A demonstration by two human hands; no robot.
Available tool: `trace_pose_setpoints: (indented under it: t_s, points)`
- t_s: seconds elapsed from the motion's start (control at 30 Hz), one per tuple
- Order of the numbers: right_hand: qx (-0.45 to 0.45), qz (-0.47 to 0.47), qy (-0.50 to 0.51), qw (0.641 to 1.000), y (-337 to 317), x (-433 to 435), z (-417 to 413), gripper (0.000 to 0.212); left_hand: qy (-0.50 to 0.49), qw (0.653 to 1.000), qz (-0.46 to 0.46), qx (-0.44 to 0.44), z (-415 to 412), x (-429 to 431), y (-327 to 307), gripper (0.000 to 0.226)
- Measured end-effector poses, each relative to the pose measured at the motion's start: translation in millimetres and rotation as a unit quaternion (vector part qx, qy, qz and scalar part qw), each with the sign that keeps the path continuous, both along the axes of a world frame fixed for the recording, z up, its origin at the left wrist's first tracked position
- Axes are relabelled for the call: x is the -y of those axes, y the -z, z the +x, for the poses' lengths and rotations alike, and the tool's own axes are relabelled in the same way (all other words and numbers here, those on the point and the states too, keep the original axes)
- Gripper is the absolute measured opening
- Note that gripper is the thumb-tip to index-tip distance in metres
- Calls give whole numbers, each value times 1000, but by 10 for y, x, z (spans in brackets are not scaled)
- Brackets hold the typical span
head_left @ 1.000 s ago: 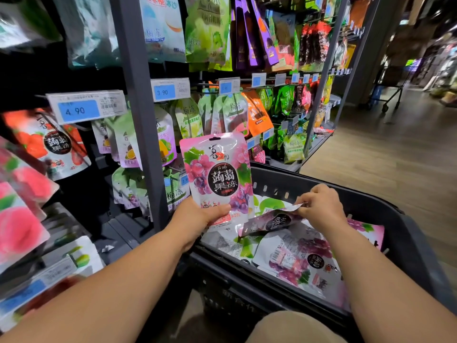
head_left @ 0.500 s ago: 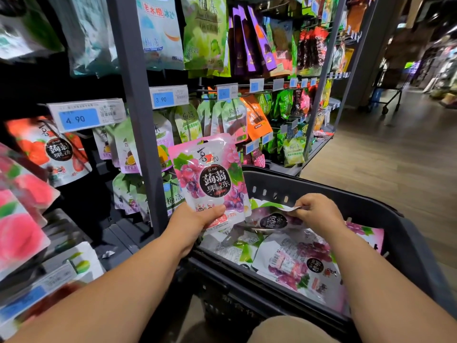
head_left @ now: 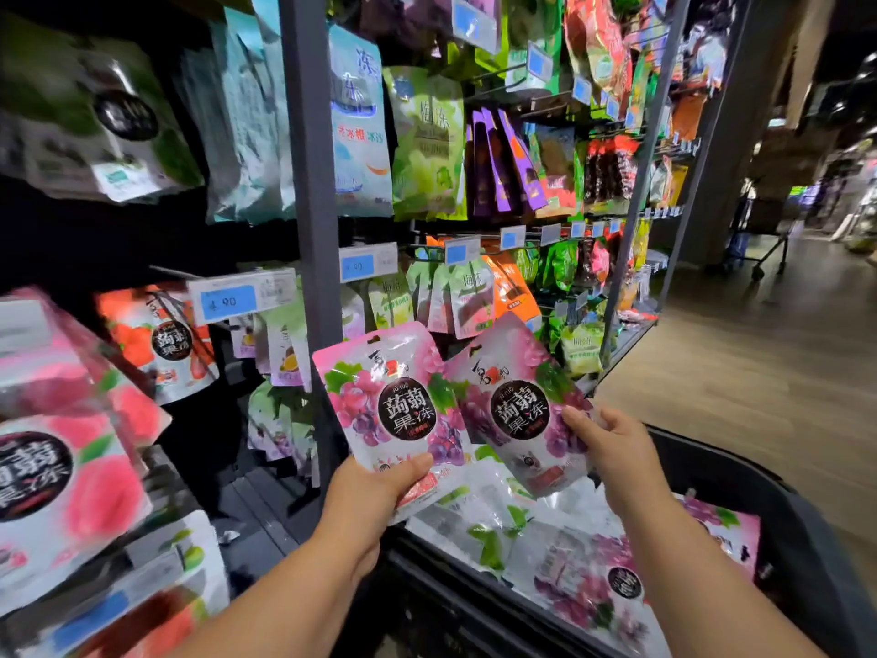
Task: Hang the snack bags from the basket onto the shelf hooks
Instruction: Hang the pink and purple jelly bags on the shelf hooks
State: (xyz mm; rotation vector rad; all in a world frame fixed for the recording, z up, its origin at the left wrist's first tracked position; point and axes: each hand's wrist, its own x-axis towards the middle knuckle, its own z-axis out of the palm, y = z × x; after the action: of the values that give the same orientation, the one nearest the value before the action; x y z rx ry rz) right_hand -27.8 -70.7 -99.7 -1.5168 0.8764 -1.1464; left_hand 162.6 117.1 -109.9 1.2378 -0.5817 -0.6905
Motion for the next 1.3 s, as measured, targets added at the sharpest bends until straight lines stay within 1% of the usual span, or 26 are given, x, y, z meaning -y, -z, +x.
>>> trace_pose_setpoints:
  t_s: [0.07, 0.17, 0.2, 0.27, 0.37, 0.43, 0.53, 0.57, 0.63, 0.67, 0.73, 0.8, 0.83, 0.9, 0.93, 0.97, 1.0, 1.07, 1.1, 1.13, 1.23, 1.27, 1.3]
  points:
    - [75, 42, -22, 996, -107, -87, 69, 29, -12, 1000, 0, 5, 77, -103, -105, 30]
    - [158, 76, -67, 982, -332, -302, 254, 24, -28, 999, -8, 21, 192, -286, -309, 28]
    - [185, 83, -90, 975, -403, -395, 336, 24, -26, 999, -12, 22, 216, -345, -371, 29]
    - [215, 98, -135, 962, -535, -588, 501, 35, -23, 999, -21, 27, 237, -470, -503, 31]
    - [231, 115, -175, 950, -711, -892, 750, 49, -31, 998, -41, 37, 260, -651, -675, 30]
    - [223, 123, -196, 947, -830, -1107, 912, 62, -39, 997, -55, 41, 267, -797, -783, 27]
    - [203, 124, -209, 948, -986, -1433, 1126, 61, -68, 994, -68, 50, 278, -1024, -933, 23]
    - [193, 116, -212, 951, -1038, -1547, 1190, 65, -80, 993, -71, 58, 307, -1097, -962, 23]
    - [185, 105, -226, 950, -1123, -1748, 1317, 79, -112, 988, -69, 77, 373, -1240, -1027, 24]
    - [184, 102, -238, 948, -1164, -1828, 1374, 80, -131, 985, -66, 87, 411, -1321, -1066, 25]
    - [175, 97, -265, 943, -1263, -1959, 1469, 66, -162, 980, -60, 102, 514, -1483, -1150, 25]
    - [145, 77, -308, 937, -1370, -2065, 1540, 54, -179, 975, -63, 115, 610, -1658, -1252, 26]
    - [125, 62, -331, 933, -1426, -2118, 1566, 52, -186, 973, -65, 119, 648, -1751, -1309, 30]
    - [83, 32, -366, 926, -1549, -2233, 1599, 57, -205, 968, -77, 120, 710, -1918, -1428, 46]
    - [63, 22, -379, 923, -1610, -2290, 1621, 58, -209, 967, -83, 117, 734, -1992, -1492, 48]
    - [52, 14, -393, 918, -1673, -2348, 1644, 56, -211, 967, -88, 116, 758, -2058, -1543, 43]
    - [48, 10, -403, 914, -1730, -2403, 1671, 51, -215, 965, -94, 116, 795, -2119, -1579, 33]
    - [58, 6, -411, 910, -1840, -2513, 1741, 37, -222, 962, -103, 124, 824, -2237, -1664, 14]
    - [67, 5, -410, 910, -1888, -2565, 1788, 31, -225, 960, -102, 128, 853, -2294, -1699, 11]
    - [75, 8, -411, 908, -1932, -2626, 1833, 27, -226, 959, -107, 131, 894, -2348, -1732, 13]
    - [108, 20, -422, 900, -2049, -2815, 1983, 20, -240, 954, -118, 136, 995, -2503, -1842, 41]
    - [117, 25, -424, 898, -2084, -2868, 2050, 19, -250, 952, -118, 133, 1017, -2567, -1884, 44]
    - [123, 27, -425, 896, -2123, -2918, 2116, 20, -262, 948, -120, 136, 1055, -2618, -1912, 41]
